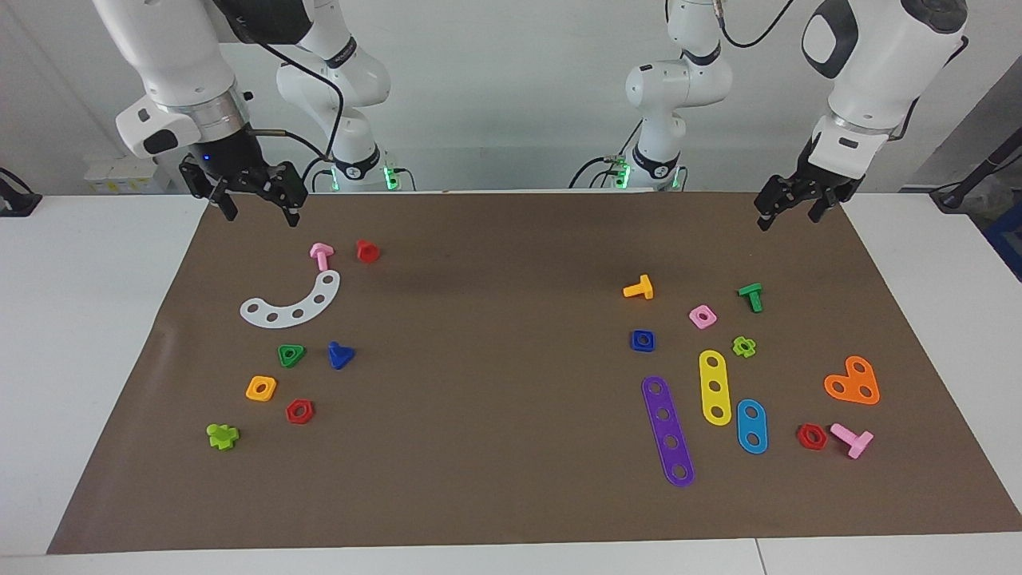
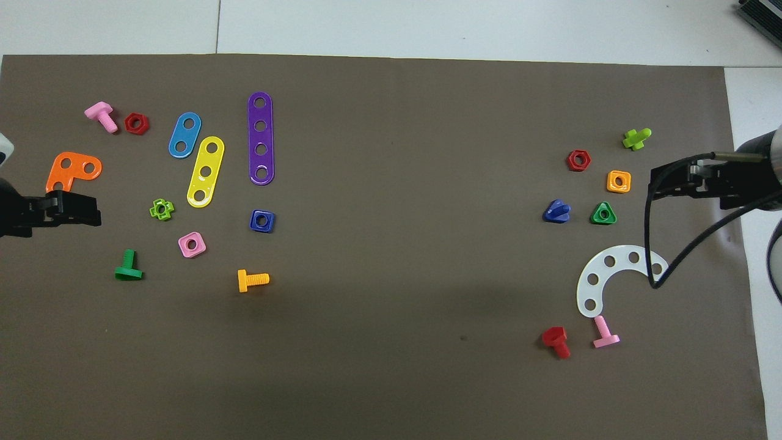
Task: Unscrew and place screws in storage area
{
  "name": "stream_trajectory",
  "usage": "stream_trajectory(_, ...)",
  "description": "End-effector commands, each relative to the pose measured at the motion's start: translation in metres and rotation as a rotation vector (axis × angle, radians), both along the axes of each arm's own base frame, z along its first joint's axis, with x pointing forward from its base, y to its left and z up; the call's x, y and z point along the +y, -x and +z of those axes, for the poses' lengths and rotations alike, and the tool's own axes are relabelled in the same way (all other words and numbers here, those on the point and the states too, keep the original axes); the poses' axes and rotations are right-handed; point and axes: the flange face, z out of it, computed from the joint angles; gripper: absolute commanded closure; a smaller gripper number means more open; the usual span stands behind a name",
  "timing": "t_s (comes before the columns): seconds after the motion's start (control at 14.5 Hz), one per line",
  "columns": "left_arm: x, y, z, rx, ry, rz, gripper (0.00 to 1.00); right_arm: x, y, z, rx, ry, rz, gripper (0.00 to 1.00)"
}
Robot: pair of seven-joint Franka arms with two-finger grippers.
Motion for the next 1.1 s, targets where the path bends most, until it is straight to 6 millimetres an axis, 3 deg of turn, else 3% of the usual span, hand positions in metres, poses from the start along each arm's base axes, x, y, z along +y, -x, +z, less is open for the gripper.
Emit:
stream_trajectory(0.0, 0.0012, 0.0088, 0.0031, 0.004, 0.014, 0.015, 0.0, 0.0013, 0.0087, -0.0026, 0.009, -0.021, 0.029, 0.0)
stream_trajectory(0.28, 0.0005, 0.0088, 0.0031, 0.004, 0.014, 0.013, 0.0, 0.0019, 0.0169, -0.0114, 0.029, -0.019, 0.028, 0.0)
stream_trajectory(1.03, 0.0021, 0.0088, 0.0031, 0.004, 0.014, 0.016, 0.0, 0.0059, 0.0175, -0.0103, 0.017, 0.0, 0.021, 0.0)
